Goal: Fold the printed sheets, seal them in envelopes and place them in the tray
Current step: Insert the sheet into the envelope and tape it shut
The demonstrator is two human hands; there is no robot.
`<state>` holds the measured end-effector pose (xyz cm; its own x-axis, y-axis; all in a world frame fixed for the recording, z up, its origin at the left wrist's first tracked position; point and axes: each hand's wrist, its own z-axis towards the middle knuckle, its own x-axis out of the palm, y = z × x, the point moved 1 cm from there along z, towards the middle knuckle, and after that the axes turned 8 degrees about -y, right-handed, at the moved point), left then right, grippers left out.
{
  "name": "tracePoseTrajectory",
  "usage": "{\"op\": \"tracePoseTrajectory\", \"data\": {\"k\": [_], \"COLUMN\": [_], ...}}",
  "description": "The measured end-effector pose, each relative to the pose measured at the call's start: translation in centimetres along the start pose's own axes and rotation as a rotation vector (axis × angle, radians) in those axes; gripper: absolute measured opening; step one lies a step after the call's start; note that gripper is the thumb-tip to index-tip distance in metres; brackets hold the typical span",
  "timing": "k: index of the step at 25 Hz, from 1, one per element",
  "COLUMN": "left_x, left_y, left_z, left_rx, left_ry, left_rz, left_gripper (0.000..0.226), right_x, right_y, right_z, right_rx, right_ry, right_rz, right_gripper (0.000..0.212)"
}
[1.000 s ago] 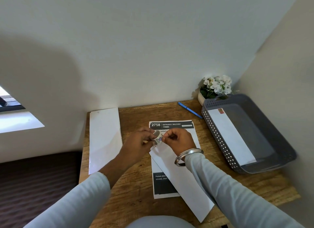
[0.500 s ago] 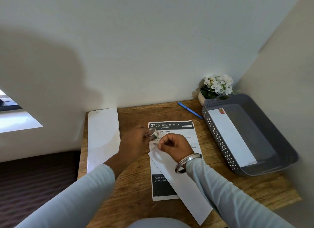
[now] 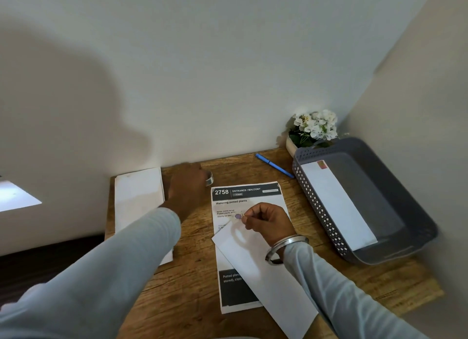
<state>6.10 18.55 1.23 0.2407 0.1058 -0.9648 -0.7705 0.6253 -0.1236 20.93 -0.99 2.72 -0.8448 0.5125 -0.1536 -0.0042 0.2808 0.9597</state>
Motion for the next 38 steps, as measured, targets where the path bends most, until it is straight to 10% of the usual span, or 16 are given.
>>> {"op": "tracePoseTrajectory", "data": {"k": [5, 8, 14, 28, 38], "left_x": [0.6, -0.2, -3.6, -2.9, -0.4], "left_y": [1.1, -0.1, -5.4, -6.3, -5.8], "left_z": [-0.5, -2.7, -8.6, -9.6, -9.1], "left_rx": [-0.009, -0.120, -0.364, -0.057, -0.192], "left_ry": [-0.052, -0.155, 0.179, 0.200, 0.226], "left_rz": [-0.042, -0.368, -1.165, -0.795, -0.687], "left_gripper": [0.032, 0.020, 0.030, 0.046, 0.048], "right_x": [-0.3, -0.3, 0.6, 0.0, -1.0], "right_y": [0.1, 0.2, 0.7, 0.8, -1.3], "right_z": [0.4, 0.5, -0.2, -2.0, -1.4], "right_rx": [0.053, 0.094, 0.107, -0.164, 0.330], "right_ry": [-0.015, -0.043, -0.063, 0.002, -0.246], "right_rz": [0.061, 0.105, 0.085, -0.349, 0.051], "right_gripper": [0.017, 0.012, 0.014, 0.030, 0.022]}}
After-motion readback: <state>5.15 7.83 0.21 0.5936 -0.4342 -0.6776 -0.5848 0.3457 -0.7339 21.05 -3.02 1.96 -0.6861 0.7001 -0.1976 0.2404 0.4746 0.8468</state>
